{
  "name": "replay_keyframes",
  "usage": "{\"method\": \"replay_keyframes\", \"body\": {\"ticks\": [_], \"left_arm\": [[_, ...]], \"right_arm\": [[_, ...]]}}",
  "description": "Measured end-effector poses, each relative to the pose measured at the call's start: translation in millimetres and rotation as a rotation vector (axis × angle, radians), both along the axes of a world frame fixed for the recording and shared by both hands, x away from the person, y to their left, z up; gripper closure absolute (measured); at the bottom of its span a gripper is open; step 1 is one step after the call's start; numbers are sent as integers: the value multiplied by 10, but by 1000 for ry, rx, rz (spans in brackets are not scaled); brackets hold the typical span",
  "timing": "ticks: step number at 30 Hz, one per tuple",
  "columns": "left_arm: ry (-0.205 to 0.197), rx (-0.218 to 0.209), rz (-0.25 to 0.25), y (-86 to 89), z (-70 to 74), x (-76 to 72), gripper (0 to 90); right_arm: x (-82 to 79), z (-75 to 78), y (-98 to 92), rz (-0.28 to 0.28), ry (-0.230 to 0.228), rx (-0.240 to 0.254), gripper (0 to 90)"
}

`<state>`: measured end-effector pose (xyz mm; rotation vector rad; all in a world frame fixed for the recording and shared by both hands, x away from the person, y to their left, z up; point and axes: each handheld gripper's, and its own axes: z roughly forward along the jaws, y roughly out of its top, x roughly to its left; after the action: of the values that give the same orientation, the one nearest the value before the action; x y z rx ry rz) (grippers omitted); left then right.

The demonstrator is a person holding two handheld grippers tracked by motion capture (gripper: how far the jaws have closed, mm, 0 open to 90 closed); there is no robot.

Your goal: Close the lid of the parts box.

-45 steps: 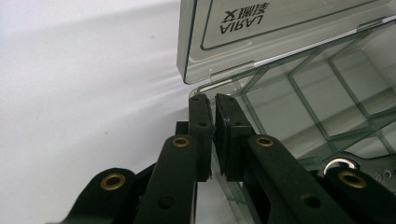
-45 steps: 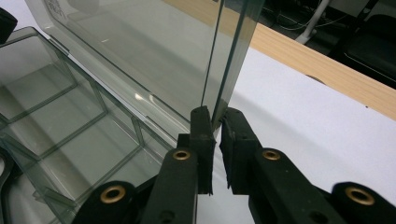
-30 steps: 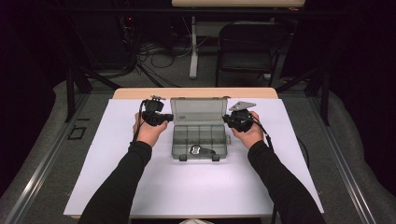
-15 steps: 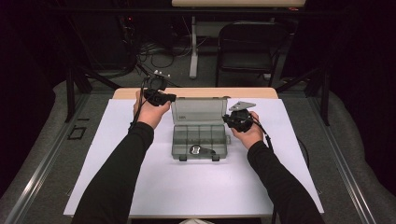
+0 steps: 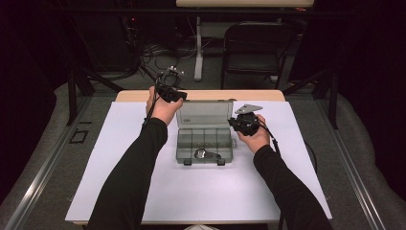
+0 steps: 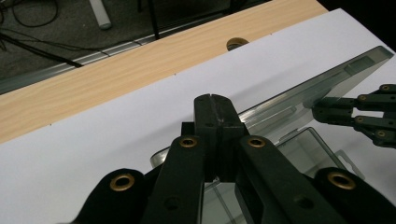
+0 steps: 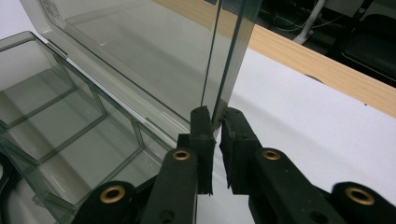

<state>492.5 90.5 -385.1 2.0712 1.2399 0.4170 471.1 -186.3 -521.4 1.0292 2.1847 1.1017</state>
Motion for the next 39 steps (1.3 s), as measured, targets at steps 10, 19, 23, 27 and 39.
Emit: {"method": "replay_keyframes", "body": {"ticks": [10,19,23,27,39], "left_arm": [[13,-7,25,-14,-75,74,900],[17,-6,14,-46,-94,67,900],[17,-6,13,-51,-95,62,900],[17,-8,9,-51,-103,60,900],[21,-13,-6,-62,-134,30,900]], "right_arm": [[3,-1,0,-3,2,3,837],[-1,-3,-1,-3,1,5,836],[-4,-1,-1,-1,1,2,836],[-6,-3,-2,-3,2,5,835],[-6,6,-12,2,15,11,833]]}}
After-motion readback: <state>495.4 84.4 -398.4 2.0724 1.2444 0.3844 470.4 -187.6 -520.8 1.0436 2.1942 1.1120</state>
